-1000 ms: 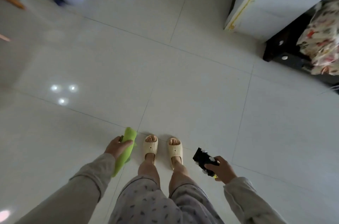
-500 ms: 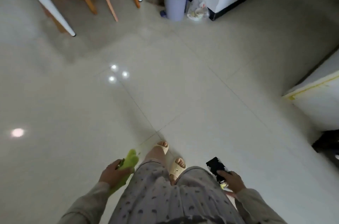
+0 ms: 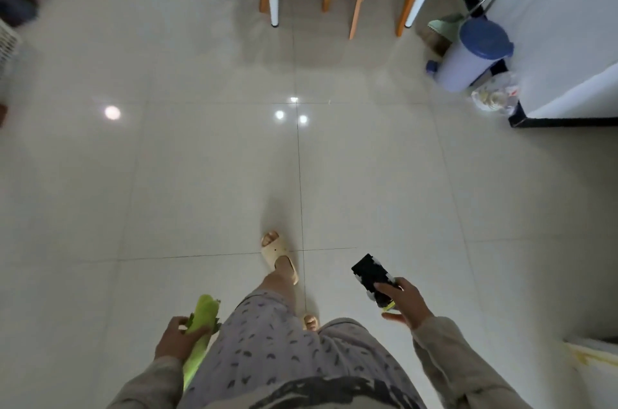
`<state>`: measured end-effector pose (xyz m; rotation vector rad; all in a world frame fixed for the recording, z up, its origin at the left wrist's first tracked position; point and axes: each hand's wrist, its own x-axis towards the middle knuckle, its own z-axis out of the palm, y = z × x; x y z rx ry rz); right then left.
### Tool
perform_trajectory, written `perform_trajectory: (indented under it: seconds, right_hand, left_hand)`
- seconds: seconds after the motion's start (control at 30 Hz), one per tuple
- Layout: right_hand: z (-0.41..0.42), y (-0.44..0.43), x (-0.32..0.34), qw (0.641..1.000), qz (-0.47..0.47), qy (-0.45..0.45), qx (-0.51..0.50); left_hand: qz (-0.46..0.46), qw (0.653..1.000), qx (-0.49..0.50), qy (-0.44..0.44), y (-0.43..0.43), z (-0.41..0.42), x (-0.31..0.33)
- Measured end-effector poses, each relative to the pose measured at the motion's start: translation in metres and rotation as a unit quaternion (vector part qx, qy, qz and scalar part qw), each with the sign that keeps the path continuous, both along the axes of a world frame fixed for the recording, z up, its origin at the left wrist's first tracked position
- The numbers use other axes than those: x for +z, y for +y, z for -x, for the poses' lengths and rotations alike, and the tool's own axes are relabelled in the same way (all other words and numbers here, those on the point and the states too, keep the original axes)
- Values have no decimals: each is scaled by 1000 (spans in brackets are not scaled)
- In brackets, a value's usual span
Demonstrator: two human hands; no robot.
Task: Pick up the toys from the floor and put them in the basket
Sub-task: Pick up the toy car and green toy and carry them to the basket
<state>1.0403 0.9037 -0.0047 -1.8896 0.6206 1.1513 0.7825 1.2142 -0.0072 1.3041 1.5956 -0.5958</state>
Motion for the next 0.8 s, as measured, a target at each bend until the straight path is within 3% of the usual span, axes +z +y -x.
perform_trajectory:
  seconds: [0.23, 0.33, 0.57, 0.8]
  right_hand:
    - [-72, 38, 2, 996, 73, -11, 55]
    - [-99, 59, 2, 994, 97, 8, 47]
    - [-174, 131, -1, 988, 136, -19, 67]
    - [-288, 248, -18, 978, 120, -4, 170]
  left_hand:
    - [18, 999, 9, -48, 68, -104, -1]
    - [50, 991, 73, -96, 115, -152, 0]
    - [8, 986, 89, -144, 214, -250, 11]
    - [-19, 982, 130, -134, 263, -302, 5]
